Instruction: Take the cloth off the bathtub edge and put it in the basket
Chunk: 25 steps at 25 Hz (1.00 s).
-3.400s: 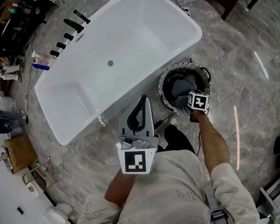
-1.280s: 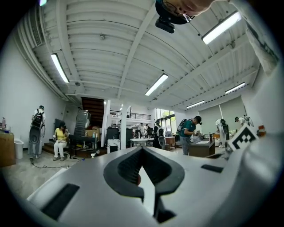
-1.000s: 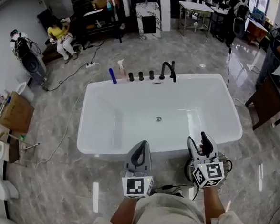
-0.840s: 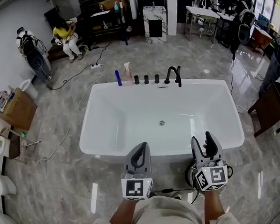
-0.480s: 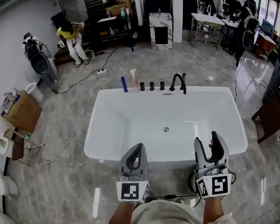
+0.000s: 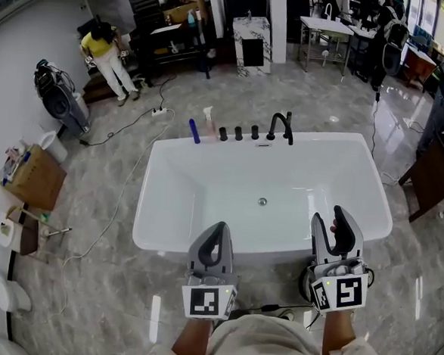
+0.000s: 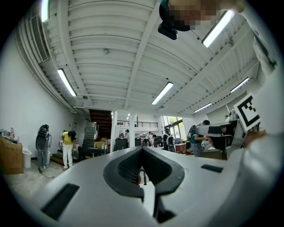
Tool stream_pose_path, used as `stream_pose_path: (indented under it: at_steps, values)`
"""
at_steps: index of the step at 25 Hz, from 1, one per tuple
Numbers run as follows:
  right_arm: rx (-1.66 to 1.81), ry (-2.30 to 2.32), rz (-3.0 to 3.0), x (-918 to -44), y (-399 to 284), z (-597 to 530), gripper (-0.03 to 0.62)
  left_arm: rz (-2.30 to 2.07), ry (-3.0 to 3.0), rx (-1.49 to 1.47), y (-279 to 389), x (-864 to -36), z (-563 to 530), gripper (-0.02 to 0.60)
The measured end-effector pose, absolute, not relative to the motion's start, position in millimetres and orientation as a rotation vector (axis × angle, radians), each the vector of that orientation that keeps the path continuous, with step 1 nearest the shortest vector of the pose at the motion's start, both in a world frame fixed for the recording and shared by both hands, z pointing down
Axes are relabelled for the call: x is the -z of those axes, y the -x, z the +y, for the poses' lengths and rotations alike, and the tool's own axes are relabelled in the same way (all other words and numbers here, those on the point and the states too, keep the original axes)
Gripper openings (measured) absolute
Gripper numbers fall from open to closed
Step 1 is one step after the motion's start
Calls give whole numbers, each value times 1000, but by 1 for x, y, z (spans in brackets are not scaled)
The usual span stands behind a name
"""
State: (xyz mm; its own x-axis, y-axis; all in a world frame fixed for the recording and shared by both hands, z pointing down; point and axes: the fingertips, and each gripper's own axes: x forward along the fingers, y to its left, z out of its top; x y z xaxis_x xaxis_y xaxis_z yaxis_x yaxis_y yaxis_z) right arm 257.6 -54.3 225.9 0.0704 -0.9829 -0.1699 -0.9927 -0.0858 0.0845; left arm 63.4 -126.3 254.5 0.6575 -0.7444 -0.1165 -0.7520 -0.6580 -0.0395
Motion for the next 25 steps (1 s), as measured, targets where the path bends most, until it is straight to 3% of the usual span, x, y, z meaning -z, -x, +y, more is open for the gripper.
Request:
stream_pose_path:
  at_steps: [2,7,25]
  values:
    - [-275,2264,2081,-227,-261,-53,137,1263,2782,-143,-65,-252,-125,-5]
    - [-248,2280,2045,-233,-271,-47,-5,1258,2783,-139,-72,-253,-121,-5]
    - [-229,2289,2062,-241,-284,-37,-11,1229,2791,-136,-92,-253,-111,-5]
